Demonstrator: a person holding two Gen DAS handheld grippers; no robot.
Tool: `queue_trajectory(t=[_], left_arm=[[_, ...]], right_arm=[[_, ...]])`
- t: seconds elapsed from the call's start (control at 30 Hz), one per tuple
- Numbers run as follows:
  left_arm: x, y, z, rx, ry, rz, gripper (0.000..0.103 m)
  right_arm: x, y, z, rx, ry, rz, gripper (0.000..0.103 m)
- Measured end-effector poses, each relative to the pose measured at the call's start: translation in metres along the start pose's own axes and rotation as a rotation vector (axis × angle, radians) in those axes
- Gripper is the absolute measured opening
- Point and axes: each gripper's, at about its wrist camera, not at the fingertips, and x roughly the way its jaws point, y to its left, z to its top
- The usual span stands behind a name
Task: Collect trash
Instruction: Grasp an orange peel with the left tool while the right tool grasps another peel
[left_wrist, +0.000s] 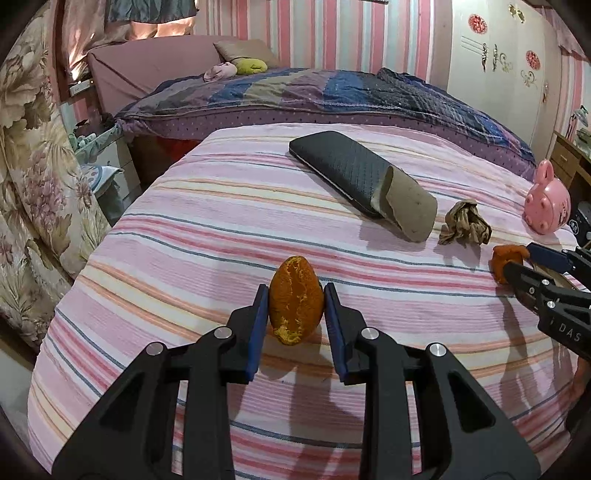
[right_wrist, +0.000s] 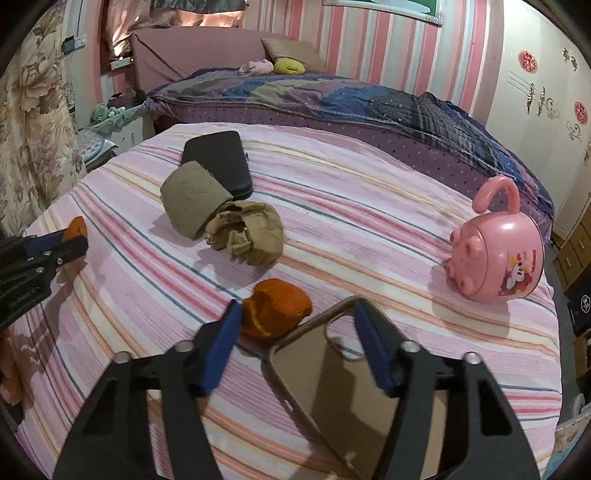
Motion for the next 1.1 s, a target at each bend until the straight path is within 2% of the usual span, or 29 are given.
queue_trajectory(t=[0.07, 0.17, 0.43, 0.63, 0.7, 0.73, 0.77, 1.0, 1.1], left_arm=[[0.000, 0.000, 0.000, -0.004, -0.002, 0.001, 0.029], [-0.001, 0.002, 0.000, -0.012, -0.005, 0.003, 0.029], [0.002, 0.005, -0.001, -0.029, 0.007, 0.000, 0.029], [0.000, 0.005, -0.001, -0.032, -0.002, 0.009, 0.029], [0.000, 0.005, -0.001, -0.034, 0.001, 0.009, 0.029], [0.000, 0.005, -0.002, -0.033, 0.002, 0.009, 0.029], [0.000, 0.005, -0.002, -0.032, 0.003, 0.008, 0.029], [0.002, 0.006, -0.002, -0.032, 0.010, -0.003, 0.029], [0.002, 0.006, -0.002, -0.033, 0.009, -0.004, 0.029]], right_arm=[[0.002, 0.005, -0.002, -0.017, 0.000, 0.006, 0.041], [0.002, 0.007, -0.003, -0.043, -0.008, 0.005, 0.031], [-0.006, 0.005, -0.009, 0.005, -0.041, 0.039, 0.020], [-0.008, 0.004, -0.006, 0.013, -0.026, 0.034, 0.022], [-0.009, 0.008, -0.005, 0.007, -0.042, 0.017, 0.039], [-0.009, 0.008, -0.005, 0.005, -0.044, 0.016, 0.055], [-0.007, 0.010, -0.003, 0.000, -0.046, 0.016, 0.062], [0.017, 0.000, 0.007, 0.021, 0.022, 0.076, 0.061], [0.015, -0.003, 0.009, 0.031, 0.011, 0.071, 0.048]])
